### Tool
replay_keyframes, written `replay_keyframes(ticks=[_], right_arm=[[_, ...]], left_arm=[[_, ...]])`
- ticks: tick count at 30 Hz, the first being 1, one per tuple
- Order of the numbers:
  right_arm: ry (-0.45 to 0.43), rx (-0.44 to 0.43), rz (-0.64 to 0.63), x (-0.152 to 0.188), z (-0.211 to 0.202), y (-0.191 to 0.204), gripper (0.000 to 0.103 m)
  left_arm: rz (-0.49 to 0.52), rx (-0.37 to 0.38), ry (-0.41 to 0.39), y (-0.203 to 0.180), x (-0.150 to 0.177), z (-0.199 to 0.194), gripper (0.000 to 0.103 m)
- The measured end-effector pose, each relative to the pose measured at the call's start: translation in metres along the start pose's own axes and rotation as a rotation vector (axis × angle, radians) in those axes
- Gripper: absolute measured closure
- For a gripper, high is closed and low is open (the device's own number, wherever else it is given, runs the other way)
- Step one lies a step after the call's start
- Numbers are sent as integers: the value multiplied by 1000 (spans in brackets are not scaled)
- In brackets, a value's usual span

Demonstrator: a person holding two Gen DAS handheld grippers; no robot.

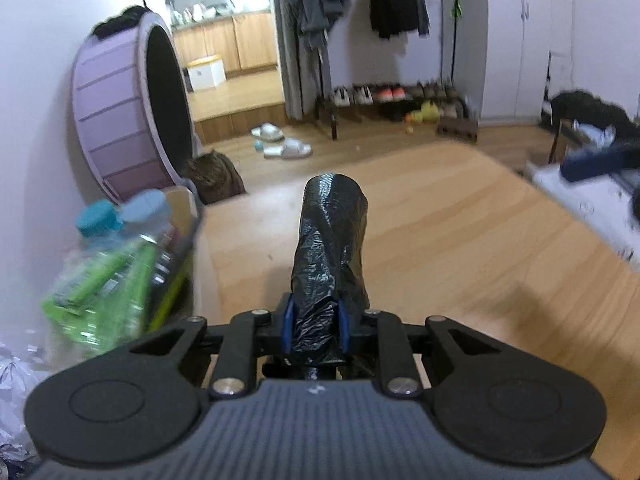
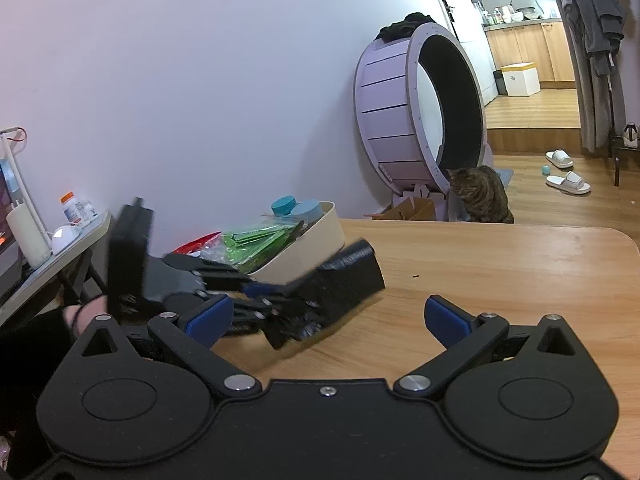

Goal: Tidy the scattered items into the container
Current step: 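Lift the black bag with the left gripper and carry it into the basket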

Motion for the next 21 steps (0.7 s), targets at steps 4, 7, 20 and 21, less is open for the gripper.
replay_keyframes(ticks=[4, 7, 20, 21], right_arm=[[-1, -14, -2, 1, 3, 6, 0], [-1, -27, -2, 2, 5, 10, 0], [18, -39, -6, 5, 10, 16, 0], [21, -39, -6, 6, 10, 16, 0]], left_arm=[[-18, -39, -66, 14, -21, -22, 82], [-21, -85, -104, 28, -36, -35, 82], [-30, -223, 18, 87, -20, 8, 82], [-32, -222, 34, 88, -17, 14, 82]])
Point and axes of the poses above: each gripper's, at about its wrist camera, not at the fingertips, and z roughly the way its jaws point, y to its left, x to its underside, the point moved 1 cm from there along z, roughly the way its jaws point, and after that the axes turned 15 degrees about -y, right-handed, at the moved point
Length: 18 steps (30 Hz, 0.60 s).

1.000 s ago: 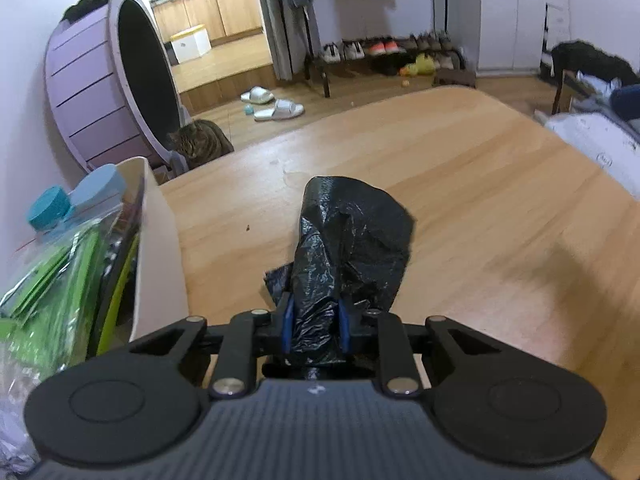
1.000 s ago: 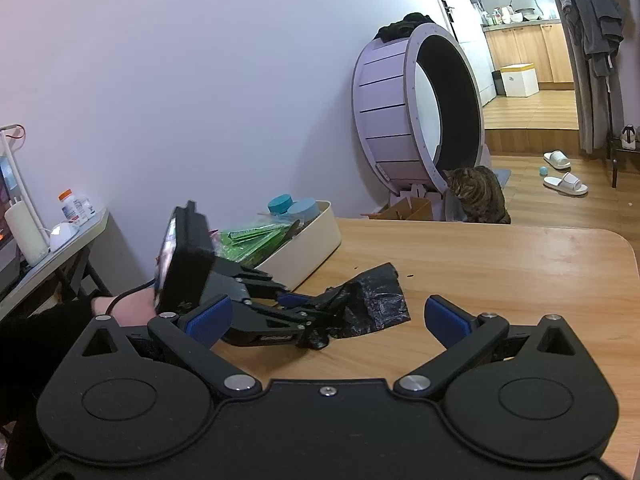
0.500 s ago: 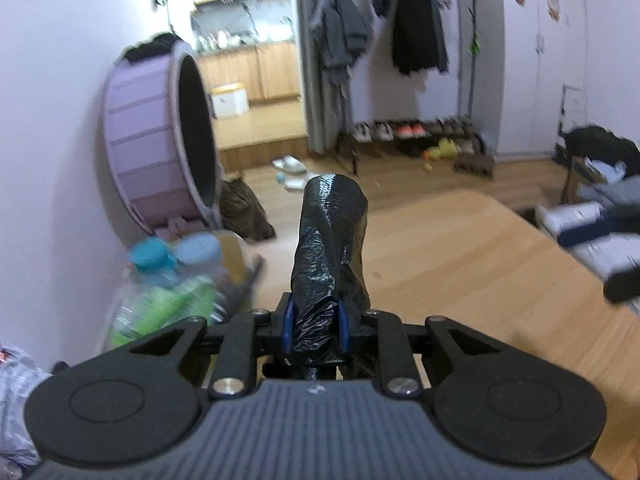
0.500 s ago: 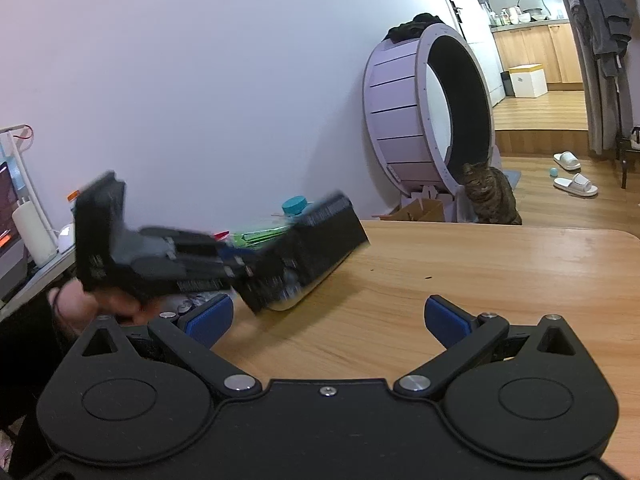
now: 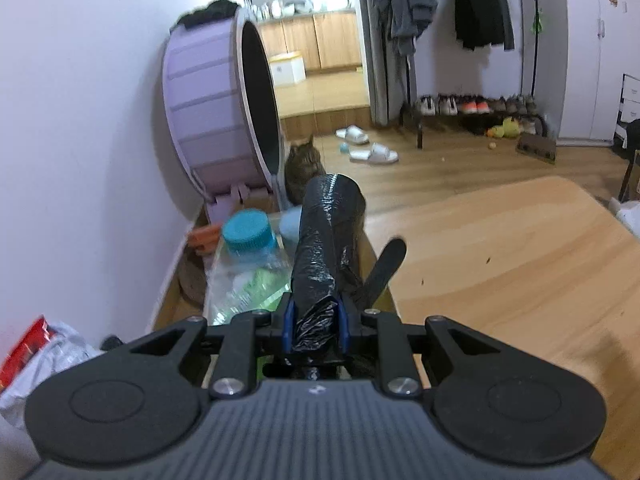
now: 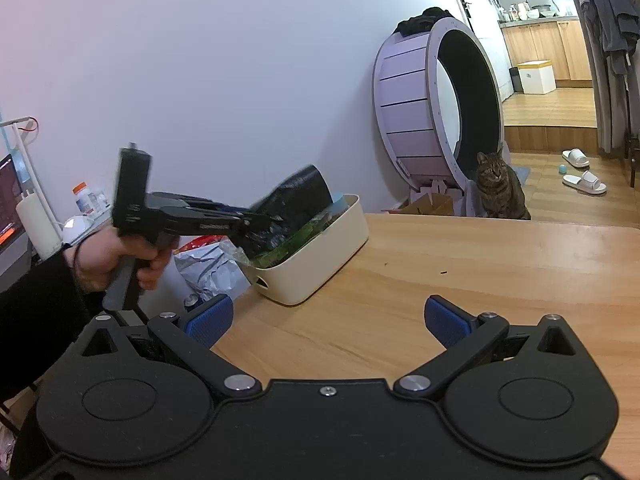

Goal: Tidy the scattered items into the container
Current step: 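Lift the black bag with the left gripper and carry it into the basket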

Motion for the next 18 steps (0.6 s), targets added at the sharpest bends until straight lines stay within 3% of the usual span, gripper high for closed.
replay_keyframes(ticks=[5, 14, 18], right_arm=[[12, 1, -1, 3, 2, -1, 0], [13, 1, -3, 3, -1, 1, 0], [11, 0, -6, 2, -2, 2, 0]], left_arm=[[31, 24, 34, -9, 11, 21, 82], [-19, 40, 63, -2, 12, 16, 82], [-3, 35, 49, -5, 8, 10, 75]])
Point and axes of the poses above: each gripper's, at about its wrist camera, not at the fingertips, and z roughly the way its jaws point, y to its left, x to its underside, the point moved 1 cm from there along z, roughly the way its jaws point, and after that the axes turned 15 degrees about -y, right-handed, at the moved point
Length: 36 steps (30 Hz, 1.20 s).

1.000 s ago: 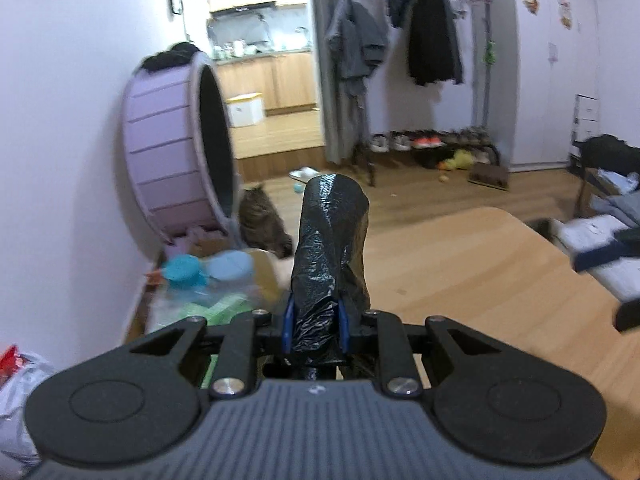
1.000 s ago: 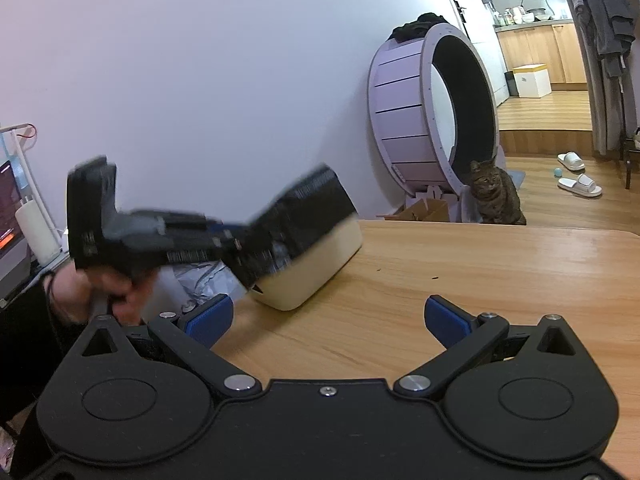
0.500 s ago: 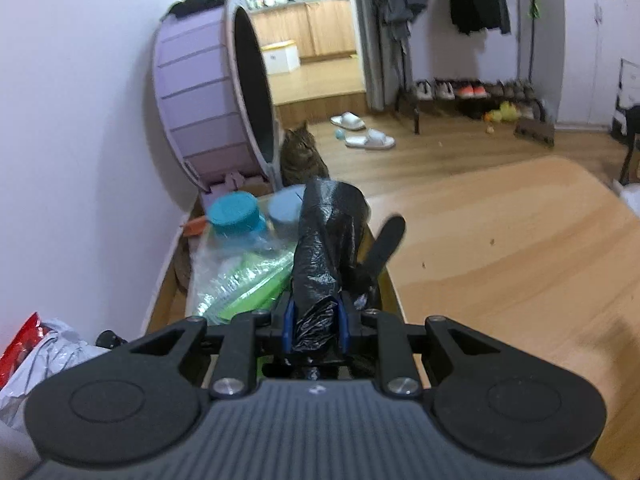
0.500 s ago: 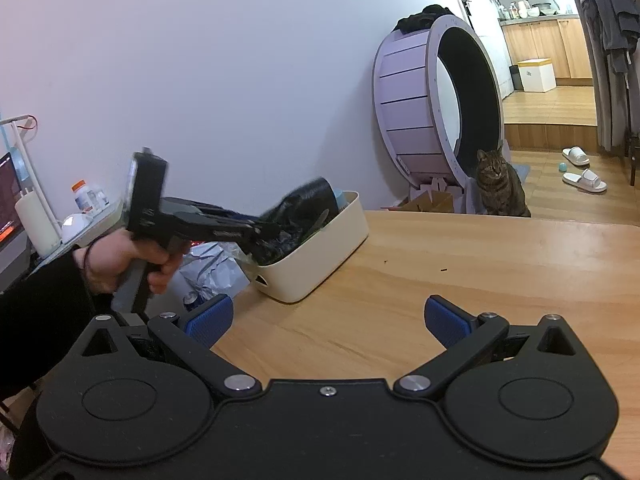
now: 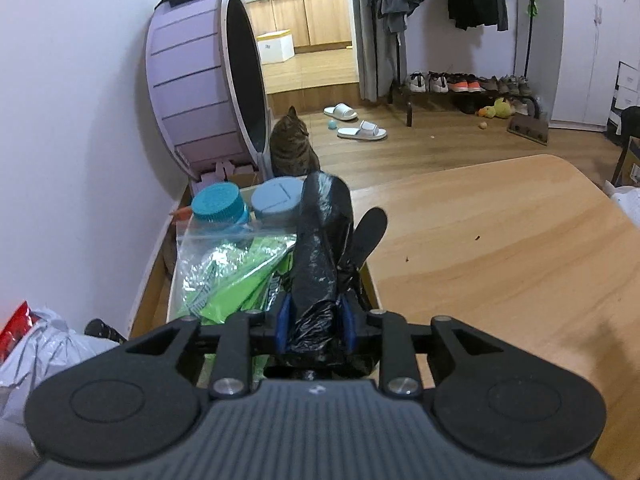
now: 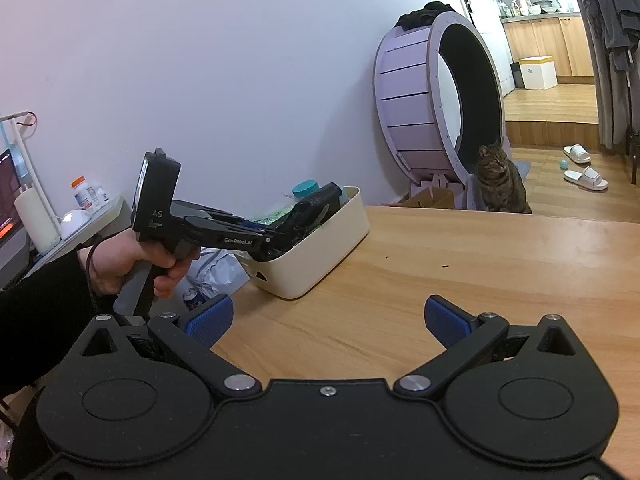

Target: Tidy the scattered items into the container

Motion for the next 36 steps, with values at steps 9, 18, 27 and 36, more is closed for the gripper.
replay_keyframes(ticks=[9, 18, 27, 36], right_arm=[[-5, 0, 6, -2, 6, 6, 0], [49, 18, -56, -11, 35, 40, 0], [106, 24, -143, -35, 80, 77, 0], [194, 51, -223, -51, 121, 94, 0]], left_arm=[[-123, -38, -47, 14, -6, -41, 47], [-168, -56, -14, 25, -4, -72, 27], [-209, -80, 17, 41, -5, -84, 19], [-208, -81, 64, 49, -8, -87, 10]])
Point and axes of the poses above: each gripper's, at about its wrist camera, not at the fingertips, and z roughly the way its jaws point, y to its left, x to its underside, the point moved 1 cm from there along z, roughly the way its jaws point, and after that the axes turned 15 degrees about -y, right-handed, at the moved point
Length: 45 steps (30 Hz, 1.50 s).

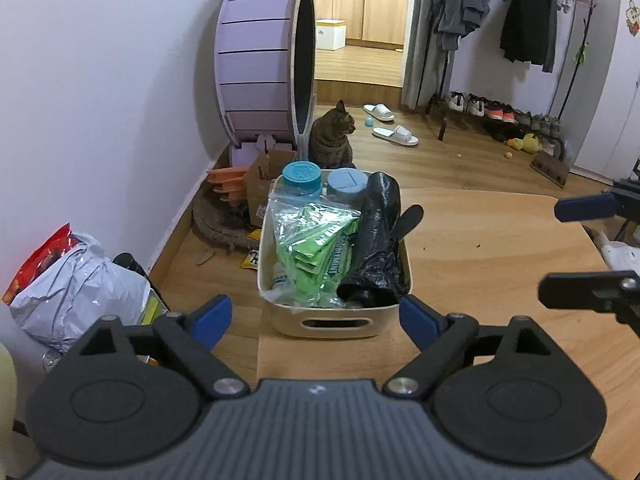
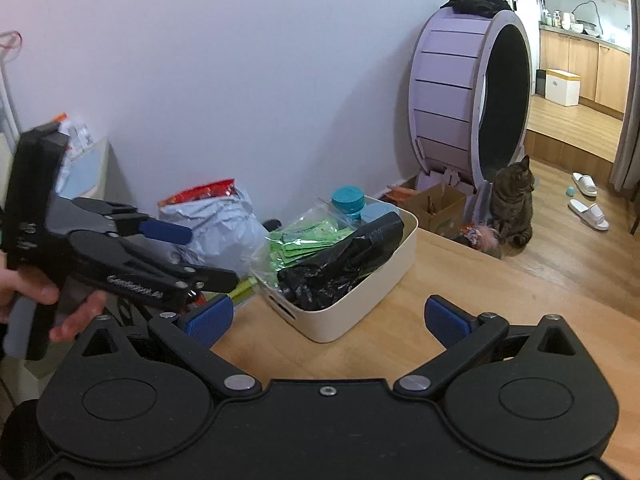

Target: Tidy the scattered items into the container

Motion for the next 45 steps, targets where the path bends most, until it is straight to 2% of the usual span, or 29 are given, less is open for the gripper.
replay_keyframes(ticks=[5, 9, 11, 25, 45], right_arm=[[44, 9, -36, -11, 20, 6, 0], [86, 5, -62, -17, 35, 12, 0], [111, 7, -75, -18, 42, 14, 0], [265, 54, -124, -12, 64, 8, 0], [285, 57, -147, -10, 53, 15, 0]], left_arm=[[-10, -7, 5, 7, -5, -2, 7], [-19, -24, 34, 12, -8, -2, 0], [-12, -39, 48, 13, -8, -1, 0], [-22, -1, 130, 10, -1, 3, 0], [-11, -1, 133, 0, 2, -7, 0]])
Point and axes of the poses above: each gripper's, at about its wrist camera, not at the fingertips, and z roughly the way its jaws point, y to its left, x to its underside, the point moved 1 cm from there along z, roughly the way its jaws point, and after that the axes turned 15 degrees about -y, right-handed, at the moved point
